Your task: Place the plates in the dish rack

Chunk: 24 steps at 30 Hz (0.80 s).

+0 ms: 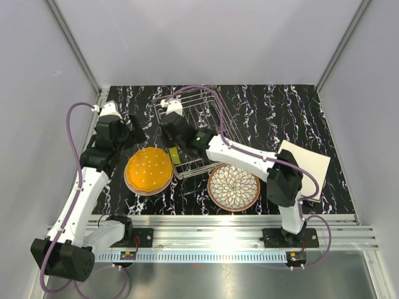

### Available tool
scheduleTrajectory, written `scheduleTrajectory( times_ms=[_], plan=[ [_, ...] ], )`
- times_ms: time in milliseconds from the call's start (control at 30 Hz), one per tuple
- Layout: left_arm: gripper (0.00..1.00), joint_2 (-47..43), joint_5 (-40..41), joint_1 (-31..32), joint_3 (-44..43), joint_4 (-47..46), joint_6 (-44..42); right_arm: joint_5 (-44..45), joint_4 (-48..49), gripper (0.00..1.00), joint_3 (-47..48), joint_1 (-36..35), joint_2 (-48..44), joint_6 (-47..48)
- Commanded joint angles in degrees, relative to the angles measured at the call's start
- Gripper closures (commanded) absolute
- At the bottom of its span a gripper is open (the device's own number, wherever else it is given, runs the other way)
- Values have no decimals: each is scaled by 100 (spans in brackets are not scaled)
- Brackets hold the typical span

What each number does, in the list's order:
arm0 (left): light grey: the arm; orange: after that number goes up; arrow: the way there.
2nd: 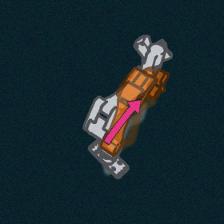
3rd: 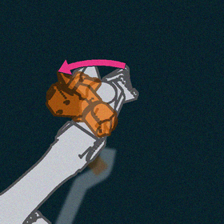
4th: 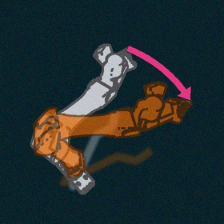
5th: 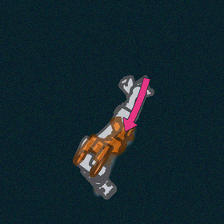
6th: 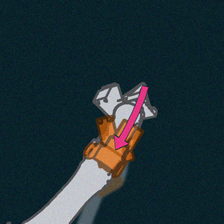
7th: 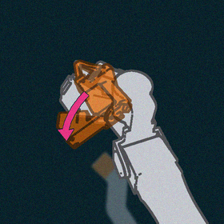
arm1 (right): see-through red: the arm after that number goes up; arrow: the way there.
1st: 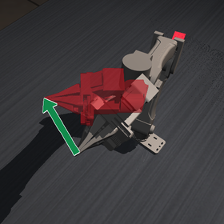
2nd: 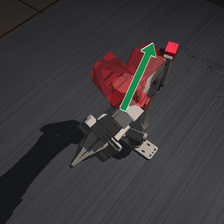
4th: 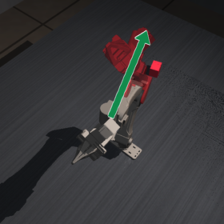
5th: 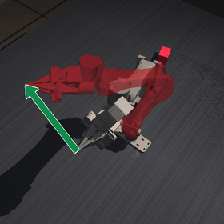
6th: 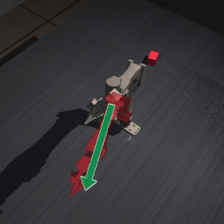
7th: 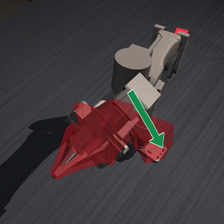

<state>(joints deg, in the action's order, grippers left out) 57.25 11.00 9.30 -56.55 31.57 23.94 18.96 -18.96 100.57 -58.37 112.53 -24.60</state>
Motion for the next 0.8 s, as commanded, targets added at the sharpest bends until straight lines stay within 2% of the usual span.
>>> scheduleTrajectory(
  times_ms=[0, 67, 267, 767],
  plan=[
    [1, -232, 103, -42, 22, -230, -83, 738, -414, 93, 786, -385, 348, 561],
    [1, -276, 112, -42, 22, -239, -92, 881, -747, 100, 989, -438, 593, 728],
    [1, -320, 121, -51, 39, -231, -109, 960, -1005, 100, 1149, -474, 946, 887],
    [1, -329, 104, -51, 48, -248, -144, 847, -767, 100, 384, -307, 542, 878]
  ],
)
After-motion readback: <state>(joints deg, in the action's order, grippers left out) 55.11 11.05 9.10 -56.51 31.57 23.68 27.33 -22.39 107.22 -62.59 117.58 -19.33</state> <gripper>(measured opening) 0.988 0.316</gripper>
